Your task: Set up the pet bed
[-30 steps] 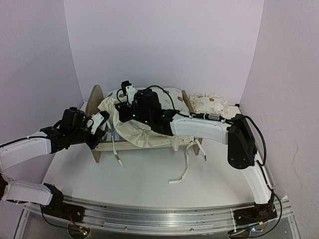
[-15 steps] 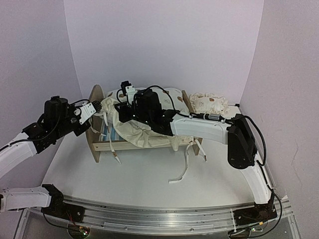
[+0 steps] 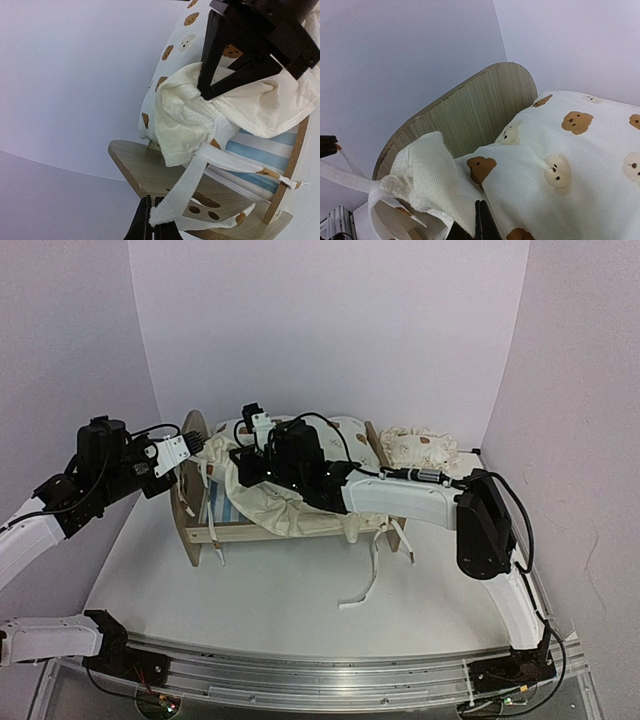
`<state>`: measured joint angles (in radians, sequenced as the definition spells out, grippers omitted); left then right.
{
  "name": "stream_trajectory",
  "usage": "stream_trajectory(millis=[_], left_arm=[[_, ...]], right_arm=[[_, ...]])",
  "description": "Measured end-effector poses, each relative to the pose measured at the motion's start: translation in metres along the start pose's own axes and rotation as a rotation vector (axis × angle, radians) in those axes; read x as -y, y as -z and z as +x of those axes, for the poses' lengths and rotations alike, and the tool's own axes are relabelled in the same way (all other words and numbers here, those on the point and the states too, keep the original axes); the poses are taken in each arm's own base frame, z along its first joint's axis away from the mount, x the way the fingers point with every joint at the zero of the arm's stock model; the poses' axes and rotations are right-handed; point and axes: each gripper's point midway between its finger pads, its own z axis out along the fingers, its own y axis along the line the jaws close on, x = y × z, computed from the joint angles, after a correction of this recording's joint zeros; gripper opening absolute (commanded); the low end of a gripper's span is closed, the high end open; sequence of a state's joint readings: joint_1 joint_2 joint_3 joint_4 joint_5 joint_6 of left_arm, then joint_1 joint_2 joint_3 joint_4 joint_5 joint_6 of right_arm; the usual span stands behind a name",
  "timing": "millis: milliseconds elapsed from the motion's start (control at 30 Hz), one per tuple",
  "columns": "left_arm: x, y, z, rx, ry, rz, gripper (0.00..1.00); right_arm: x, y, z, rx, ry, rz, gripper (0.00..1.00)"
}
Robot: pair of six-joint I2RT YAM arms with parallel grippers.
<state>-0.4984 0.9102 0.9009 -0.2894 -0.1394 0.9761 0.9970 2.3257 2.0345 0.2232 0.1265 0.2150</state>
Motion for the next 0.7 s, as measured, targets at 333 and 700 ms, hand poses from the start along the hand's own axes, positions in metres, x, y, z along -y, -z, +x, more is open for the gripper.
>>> stream_trajectory(millis=[333, 700], left_arm=[[0.028, 0.0, 0.0, 0.053, -0.108, 0.094, 0.0], [0.06, -0.017, 0.008, 0.07, -0.136, 0.174, 0.0]], right_arm=[[0.001, 0.0, 0.007, -0.015, 0.0, 0.0, 0.0], [0.001, 0.0, 0.011, -0.025, -0.011, -0.008, 0.0]])
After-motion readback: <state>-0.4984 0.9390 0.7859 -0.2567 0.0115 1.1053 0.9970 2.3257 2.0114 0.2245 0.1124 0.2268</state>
